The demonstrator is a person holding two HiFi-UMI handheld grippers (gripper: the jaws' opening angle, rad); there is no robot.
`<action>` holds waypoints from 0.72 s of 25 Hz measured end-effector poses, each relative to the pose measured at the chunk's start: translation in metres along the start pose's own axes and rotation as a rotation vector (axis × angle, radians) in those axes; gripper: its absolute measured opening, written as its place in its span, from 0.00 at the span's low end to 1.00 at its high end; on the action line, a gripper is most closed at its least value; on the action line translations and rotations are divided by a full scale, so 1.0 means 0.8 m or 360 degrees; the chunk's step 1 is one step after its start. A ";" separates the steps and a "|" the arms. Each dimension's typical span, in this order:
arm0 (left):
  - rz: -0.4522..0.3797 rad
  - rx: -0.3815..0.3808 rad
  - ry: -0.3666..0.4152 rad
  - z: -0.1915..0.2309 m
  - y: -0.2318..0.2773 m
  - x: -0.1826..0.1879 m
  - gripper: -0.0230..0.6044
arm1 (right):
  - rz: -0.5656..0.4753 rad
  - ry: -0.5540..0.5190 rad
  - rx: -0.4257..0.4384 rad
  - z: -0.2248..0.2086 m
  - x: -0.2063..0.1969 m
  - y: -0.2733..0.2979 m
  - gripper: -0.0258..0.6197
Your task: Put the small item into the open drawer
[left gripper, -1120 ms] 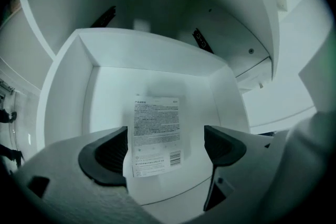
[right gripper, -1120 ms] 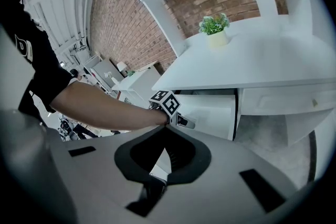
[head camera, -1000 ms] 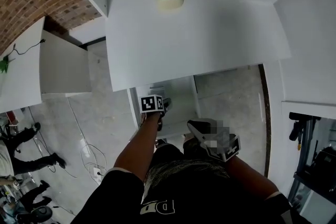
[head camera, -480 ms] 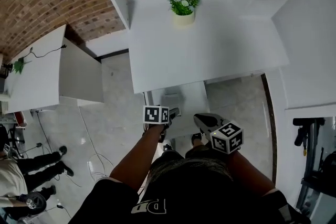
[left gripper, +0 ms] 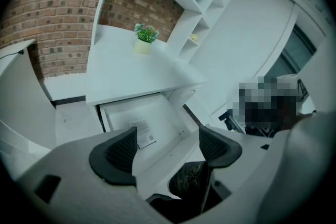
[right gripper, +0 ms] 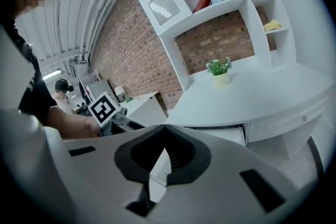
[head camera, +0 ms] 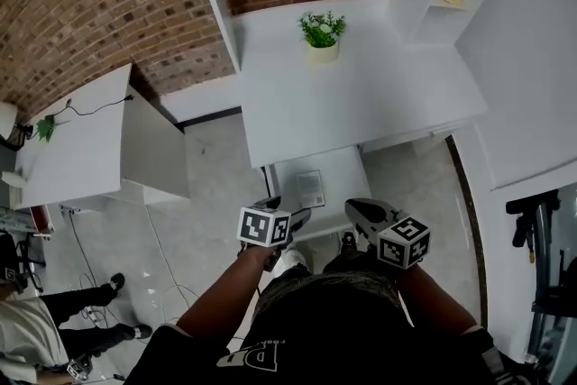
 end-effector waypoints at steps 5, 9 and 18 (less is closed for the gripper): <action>-0.0116 -0.0032 0.0072 -0.020 -0.048 0.005 0.44 | -0.0060 -0.0052 0.0006 0.025 0.003 -0.002 0.05; -0.0237 -0.0016 0.0074 -0.038 -0.078 0.006 0.32 | -0.0078 -0.0109 0.0053 0.033 0.009 -0.004 0.05; -0.0426 -0.0009 0.0099 -0.115 -0.106 -0.030 0.06 | 0.0024 -0.0250 0.0244 0.041 0.009 -0.046 0.04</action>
Point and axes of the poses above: the fingertips, and each gripper's own axes: y forward along the fingers, z to its left, x out of its top, the point moved 10 cm from there along -y, backward along the fingers, and after that the axes turned 2 degrees about -z, right-handed, at the moved point
